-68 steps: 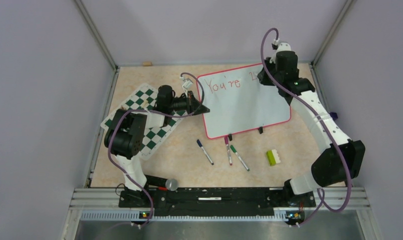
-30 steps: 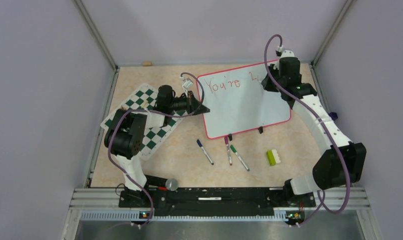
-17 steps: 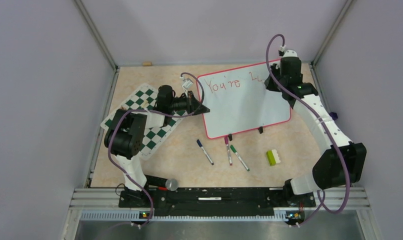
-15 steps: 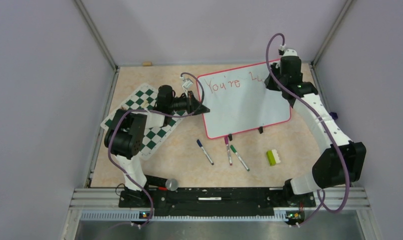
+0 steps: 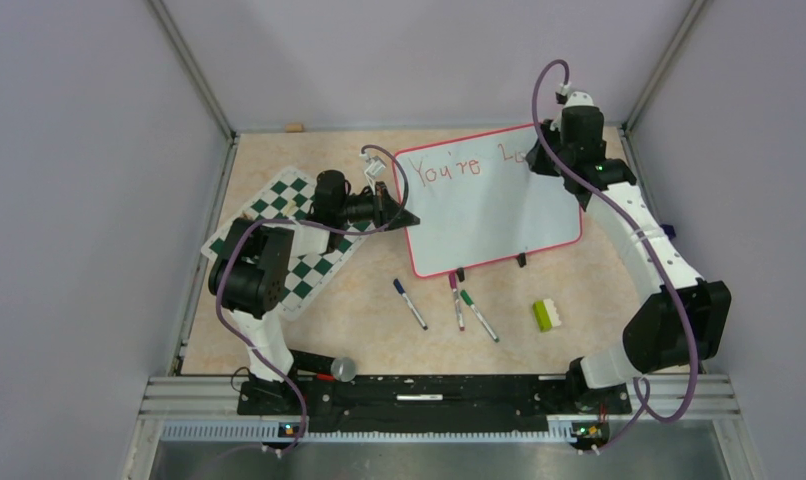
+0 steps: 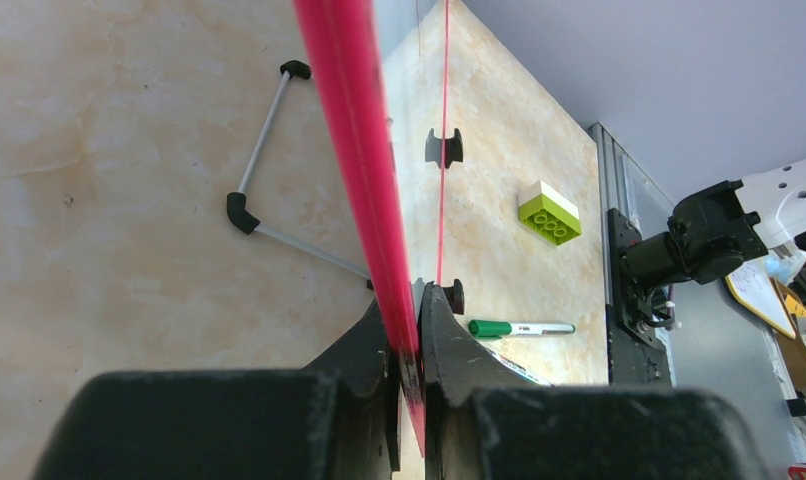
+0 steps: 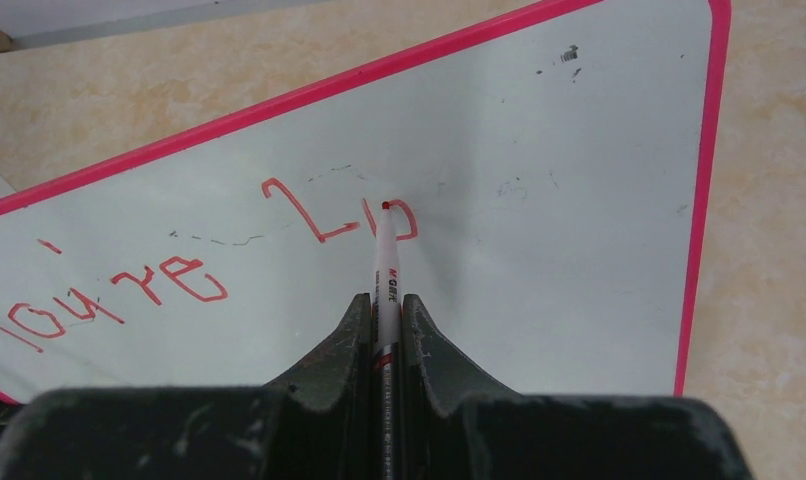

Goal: Write a sentence on the whiteboard

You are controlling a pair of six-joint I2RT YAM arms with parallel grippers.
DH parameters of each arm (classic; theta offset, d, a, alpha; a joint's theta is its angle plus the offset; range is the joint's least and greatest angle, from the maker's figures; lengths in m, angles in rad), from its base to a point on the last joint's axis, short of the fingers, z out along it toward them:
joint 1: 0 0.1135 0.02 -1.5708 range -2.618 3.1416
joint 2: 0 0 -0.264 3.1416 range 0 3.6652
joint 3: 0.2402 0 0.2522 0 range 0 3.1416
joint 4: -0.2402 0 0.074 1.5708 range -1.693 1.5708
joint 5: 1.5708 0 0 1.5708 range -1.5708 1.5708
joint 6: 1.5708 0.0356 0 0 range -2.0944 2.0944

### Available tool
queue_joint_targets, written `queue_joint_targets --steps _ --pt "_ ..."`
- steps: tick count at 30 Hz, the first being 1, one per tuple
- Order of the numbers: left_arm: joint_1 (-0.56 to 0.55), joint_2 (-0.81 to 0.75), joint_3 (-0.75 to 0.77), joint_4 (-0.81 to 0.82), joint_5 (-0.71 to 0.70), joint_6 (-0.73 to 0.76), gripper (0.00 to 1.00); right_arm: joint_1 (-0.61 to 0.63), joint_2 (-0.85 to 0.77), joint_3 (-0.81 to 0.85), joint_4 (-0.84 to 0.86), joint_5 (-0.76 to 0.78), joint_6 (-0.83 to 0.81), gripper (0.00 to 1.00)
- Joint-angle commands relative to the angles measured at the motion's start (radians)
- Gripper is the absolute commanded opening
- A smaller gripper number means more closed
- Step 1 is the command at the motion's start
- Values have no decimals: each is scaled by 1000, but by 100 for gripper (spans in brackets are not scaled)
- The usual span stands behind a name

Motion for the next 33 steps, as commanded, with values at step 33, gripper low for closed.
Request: queue_joint_targets --steps 33 --pt "-25 31 -22 -56 -40 194 0 -62 -48 63 9 -53 17 0"
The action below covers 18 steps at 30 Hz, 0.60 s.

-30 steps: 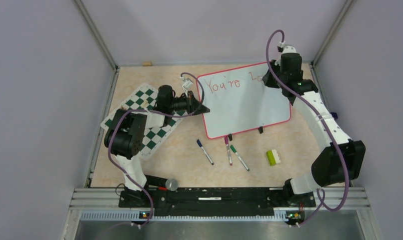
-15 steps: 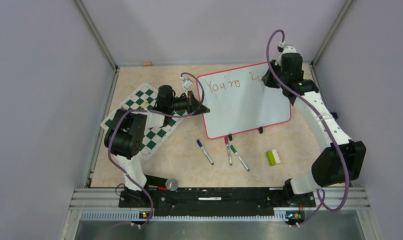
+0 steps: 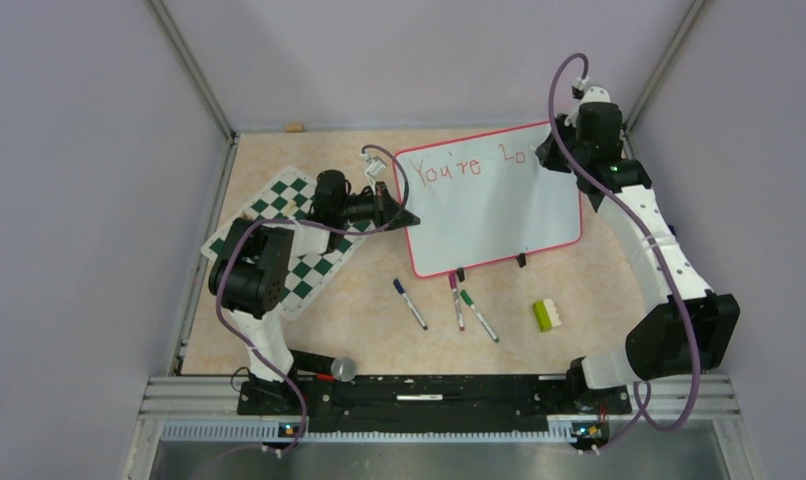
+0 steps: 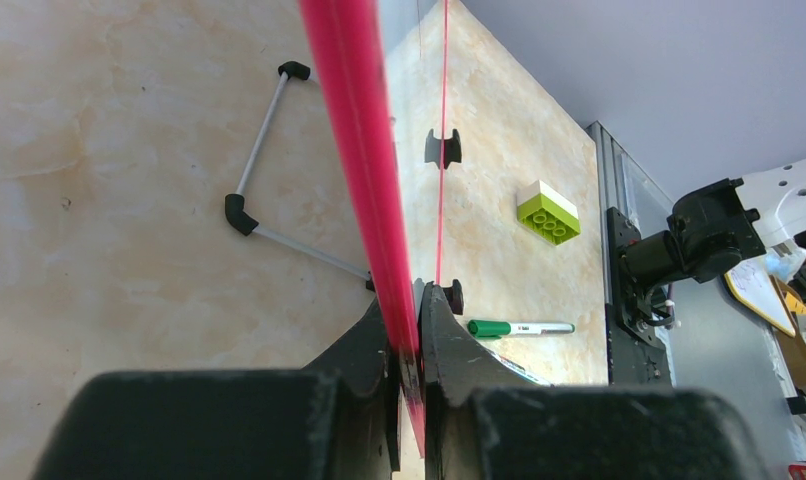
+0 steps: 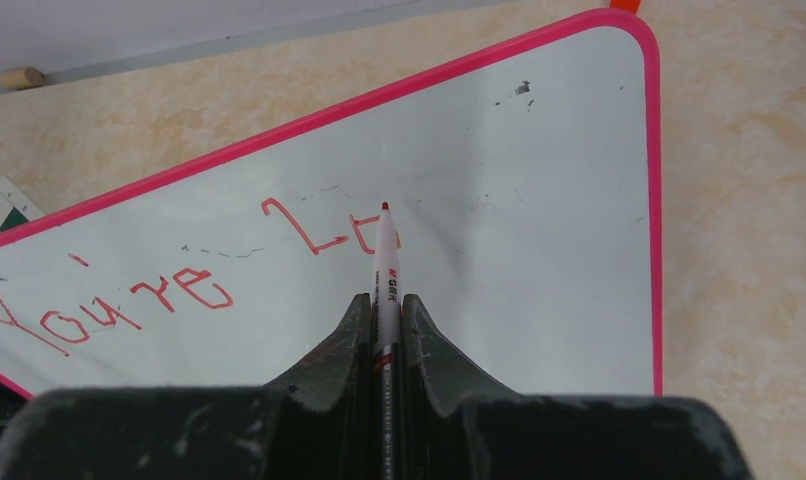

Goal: Write a sentence on the whiteboard

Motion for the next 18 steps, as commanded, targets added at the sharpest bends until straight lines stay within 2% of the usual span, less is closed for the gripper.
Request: queue_joint_targets --steps 1,18 --pt "-24 31 -24 -57 -43 193 0 -14 2 52 20 -7 18 0" --pt "-24 30 -25 -54 -44 193 0 -13 53 28 31 20 28 0"
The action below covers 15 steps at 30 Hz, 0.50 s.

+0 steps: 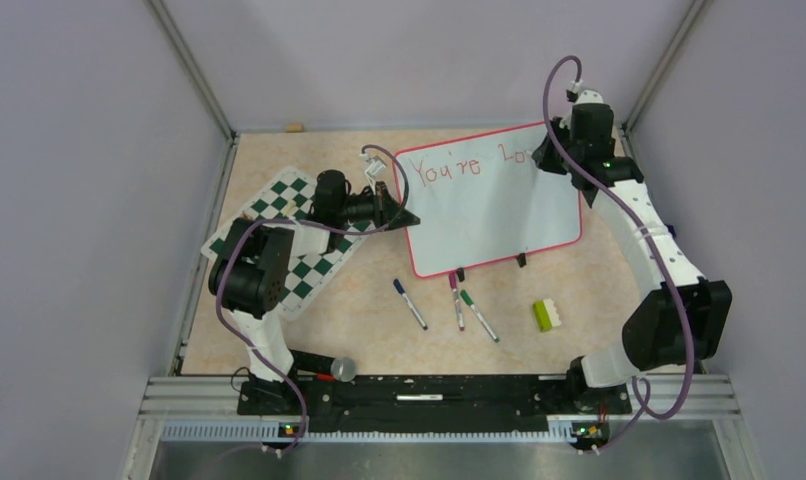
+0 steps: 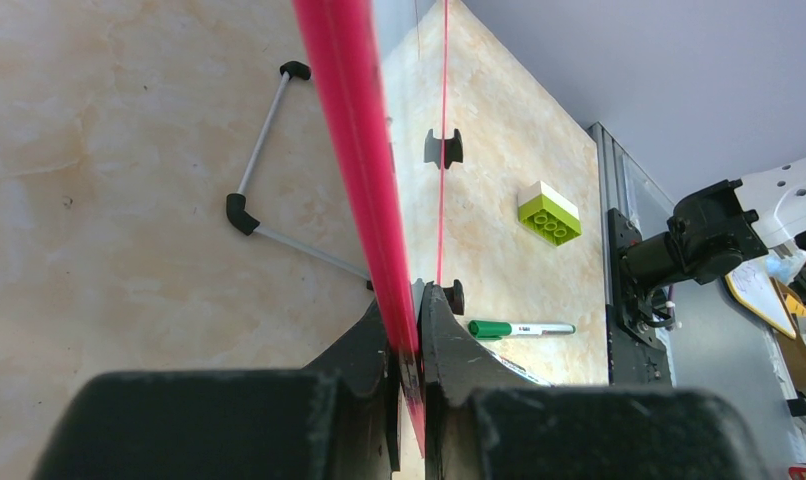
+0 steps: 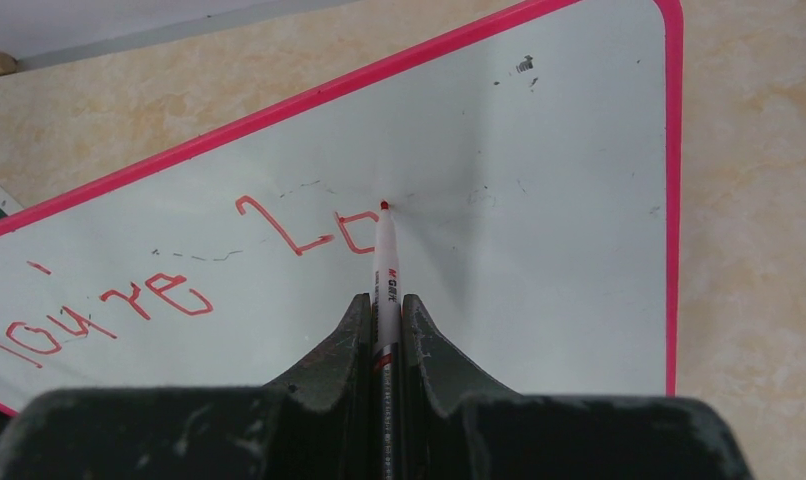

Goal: Write a sentence on the whiteboard

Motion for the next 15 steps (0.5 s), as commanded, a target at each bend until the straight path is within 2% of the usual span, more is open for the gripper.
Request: queue_joint_targets --steps 1,9,15 --pt "-24 31 -25 -53 -41 194 0 -11 -10 14 30 27 11 0" --pt "-24 32 -25 -53 -41 194 0 -21 -52 -70 30 49 7 0" --pt "-24 32 -24 -53 -41 194 0 -24 -55 -67 35 50 5 0"
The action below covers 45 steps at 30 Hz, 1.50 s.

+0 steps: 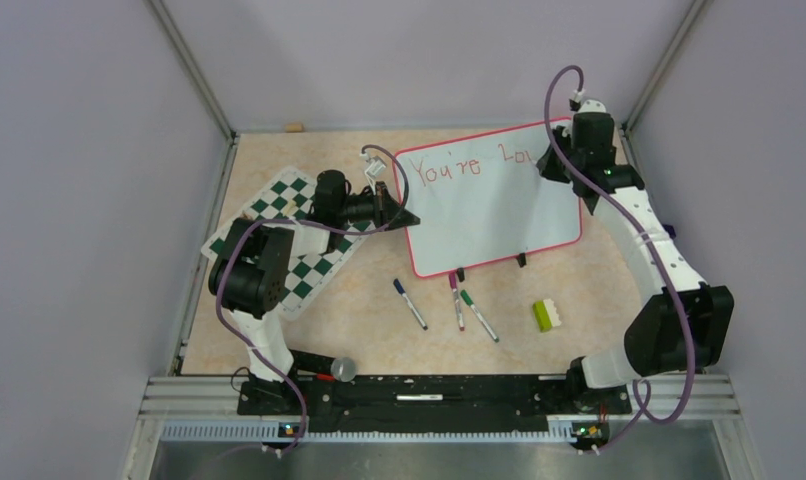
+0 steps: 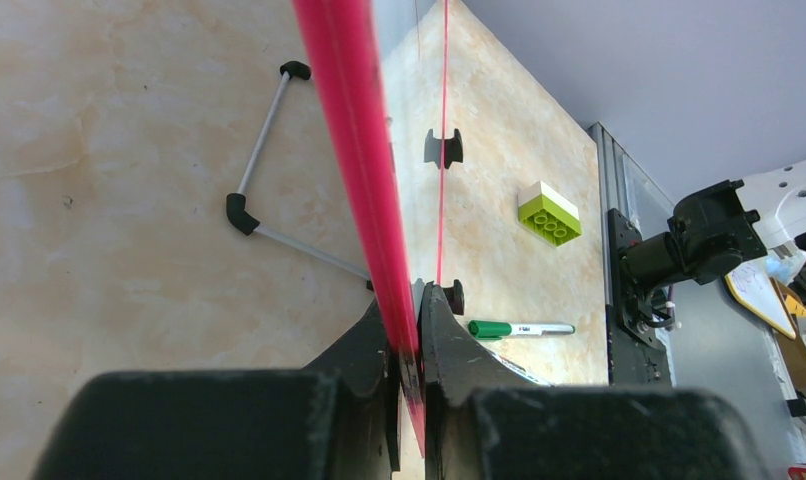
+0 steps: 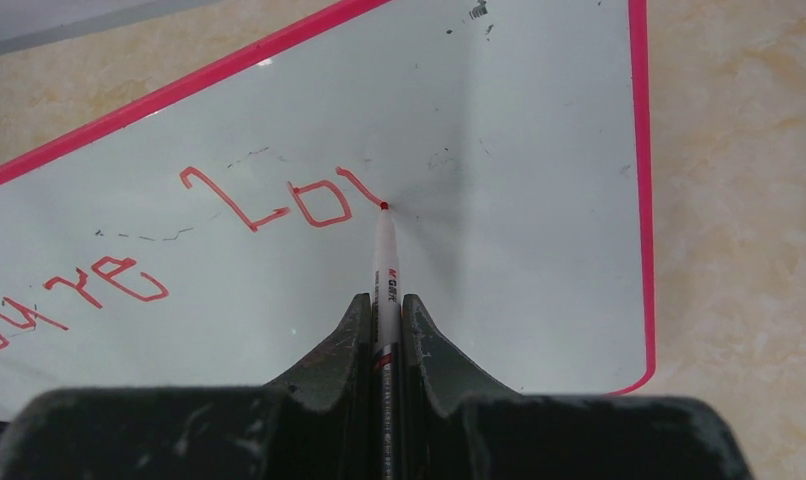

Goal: Write a sentence on the whiteboard

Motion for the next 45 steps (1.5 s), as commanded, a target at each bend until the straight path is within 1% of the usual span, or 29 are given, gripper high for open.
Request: queue_joint_targets --steps 1,12,17,21,32,45 --pt "-24 31 -24 -52 -40 194 0 -15 -14 9 31 18 5 0" --pt "-24 27 -25 -55 -45 199 0 -24 68 131 34 16 4 0" --pt "-24 29 -23 -58 -45 199 0 -25 88 158 34 15 4 0" --pt "-24 31 -21 -59 -43 199 0 -28 74 152 28 11 5 0" --pt "-23 28 -25 -56 -42 200 0 -38 -66 117 18 -5 -6 0" --pt "-24 27 -28 -52 -41 199 0 -54 -21 59 31 -11 9 0"
